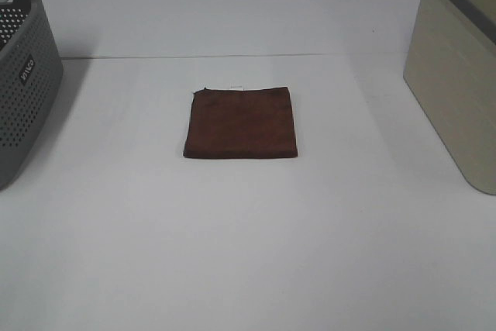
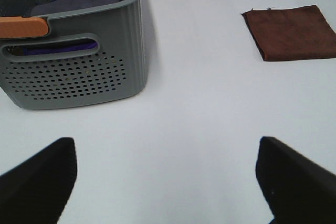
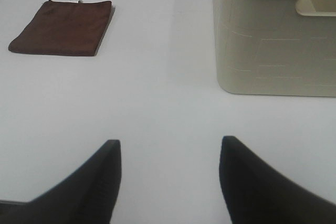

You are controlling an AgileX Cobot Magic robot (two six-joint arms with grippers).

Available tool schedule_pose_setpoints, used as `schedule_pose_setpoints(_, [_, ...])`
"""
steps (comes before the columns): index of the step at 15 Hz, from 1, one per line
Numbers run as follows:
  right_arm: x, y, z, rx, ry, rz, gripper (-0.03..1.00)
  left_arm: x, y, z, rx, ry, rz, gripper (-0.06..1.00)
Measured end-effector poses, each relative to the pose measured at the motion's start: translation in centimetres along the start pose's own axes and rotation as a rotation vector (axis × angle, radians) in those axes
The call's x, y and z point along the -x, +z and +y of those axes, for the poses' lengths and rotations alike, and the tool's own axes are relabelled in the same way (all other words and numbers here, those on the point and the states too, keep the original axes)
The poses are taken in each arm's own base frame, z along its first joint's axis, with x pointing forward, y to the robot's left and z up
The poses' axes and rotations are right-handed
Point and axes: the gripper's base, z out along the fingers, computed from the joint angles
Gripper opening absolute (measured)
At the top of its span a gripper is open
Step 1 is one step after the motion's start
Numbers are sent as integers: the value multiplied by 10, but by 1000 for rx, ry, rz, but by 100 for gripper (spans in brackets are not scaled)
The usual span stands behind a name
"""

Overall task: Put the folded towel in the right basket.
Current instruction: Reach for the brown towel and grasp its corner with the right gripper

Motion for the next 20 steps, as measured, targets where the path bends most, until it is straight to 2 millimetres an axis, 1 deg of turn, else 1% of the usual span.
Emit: schedule_pose_setpoints(20, [0,0,0,0,0,0,54,0,0,0,0,0,0,88])
